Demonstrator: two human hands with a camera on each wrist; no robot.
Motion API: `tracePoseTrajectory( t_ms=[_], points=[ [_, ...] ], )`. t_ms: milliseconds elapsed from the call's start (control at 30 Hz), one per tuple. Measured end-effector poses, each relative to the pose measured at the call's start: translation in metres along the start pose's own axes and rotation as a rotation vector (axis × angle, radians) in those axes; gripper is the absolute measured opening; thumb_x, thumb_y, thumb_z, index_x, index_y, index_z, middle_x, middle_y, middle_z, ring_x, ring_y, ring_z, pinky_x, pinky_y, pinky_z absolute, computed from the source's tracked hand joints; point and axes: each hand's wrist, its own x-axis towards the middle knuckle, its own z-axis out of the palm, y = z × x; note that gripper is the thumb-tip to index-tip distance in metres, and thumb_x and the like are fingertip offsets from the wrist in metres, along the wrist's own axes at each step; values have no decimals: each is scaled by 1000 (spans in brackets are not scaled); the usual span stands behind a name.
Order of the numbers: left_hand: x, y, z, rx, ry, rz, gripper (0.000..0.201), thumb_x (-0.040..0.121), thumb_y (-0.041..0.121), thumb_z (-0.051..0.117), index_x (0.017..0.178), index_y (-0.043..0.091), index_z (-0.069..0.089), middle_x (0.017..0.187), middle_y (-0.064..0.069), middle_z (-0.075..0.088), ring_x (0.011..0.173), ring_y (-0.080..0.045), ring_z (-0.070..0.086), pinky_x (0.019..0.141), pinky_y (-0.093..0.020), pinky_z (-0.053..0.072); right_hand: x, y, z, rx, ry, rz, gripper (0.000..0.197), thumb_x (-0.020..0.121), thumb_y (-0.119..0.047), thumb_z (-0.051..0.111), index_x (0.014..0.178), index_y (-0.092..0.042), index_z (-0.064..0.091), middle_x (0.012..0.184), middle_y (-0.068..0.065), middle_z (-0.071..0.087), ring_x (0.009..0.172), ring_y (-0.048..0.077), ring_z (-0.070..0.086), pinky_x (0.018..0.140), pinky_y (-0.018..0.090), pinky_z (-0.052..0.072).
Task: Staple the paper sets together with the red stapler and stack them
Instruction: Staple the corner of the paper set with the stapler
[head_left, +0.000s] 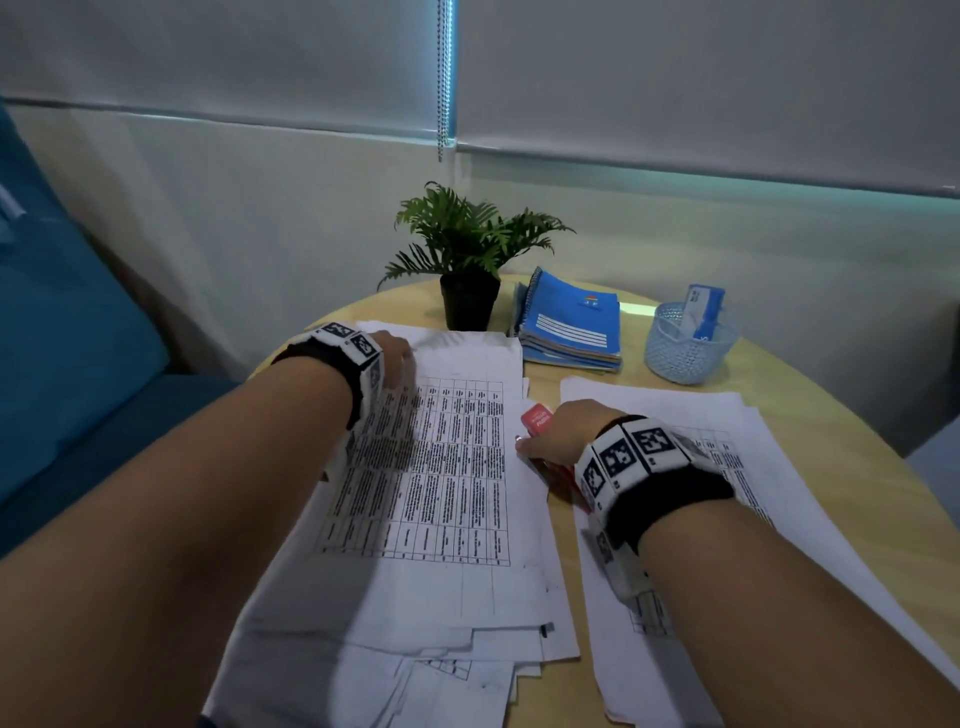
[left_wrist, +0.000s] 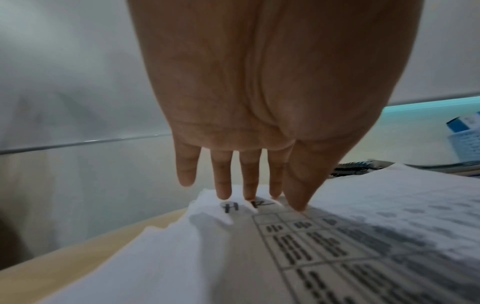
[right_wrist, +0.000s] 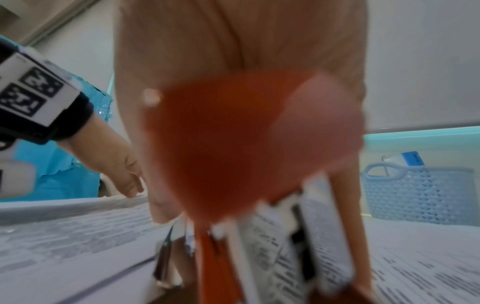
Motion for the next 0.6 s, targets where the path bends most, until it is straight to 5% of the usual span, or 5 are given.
tracePoseTrajectory(
  t_ms=[200, 300, 400, 467, 600],
  points=[
    [21, -9, 20, -16, 142, -66, 53, 102, 36, 26, 148, 10, 24, 149, -12, 35, 138, -27, 31, 114, -36, 21, 9, 4, -4, 12, 3, 15, 45, 87, -57, 52, 82, -12, 48, 69, 0, 44, 82, 21, 50, 71, 28, 40],
    [19, -11, 12, -35, 148, -110, 55, 95, 33, 47, 143, 13, 32, 142, -14, 40, 130, -31, 38, 105, -38, 33, 11, 5, -5, 12, -18, 12, 46, 87, -57, 52, 87, -12, 49, 70, 0, 44, 82, 20, 50, 70, 28, 40],
    [14, -11, 3, 21, 53, -144, 67, 71, 34, 73, 129, 14, 45, 128, -13, 46, 116, -30, 46, 87, -32, 42, 11, 5, -5, -4, -20, -6, 48, 88, -58, 49, 92, -11, 51, 71, 1, 46, 75, 18, 50, 58, 25, 36],
    [16, -15, 4, -6, 107, -151, 67, 65, 34, 76, 120, 12, 45, 115, -13, 55, 107, -30, 51, 93, -38, 44, 11, 7, -3, 3, -19, 1, 48, 88, -59, 49, 91, -11, 51, 71, 1, 46, 67, 15, 47, 53, 25, 32],
    [16, -21, 3, 10, 306, -118, 32, 87, 26, 56, 116, 20, 45, 101, -5, 64, 115, -28, 47, 114, -55, 5, 10, 9, 2, 16, -31, 10, 51, 87, -63, 48, 91, -12, 50, 72, 1, 47, 71, 18, 49, 66, 29, 39]
  ],
)
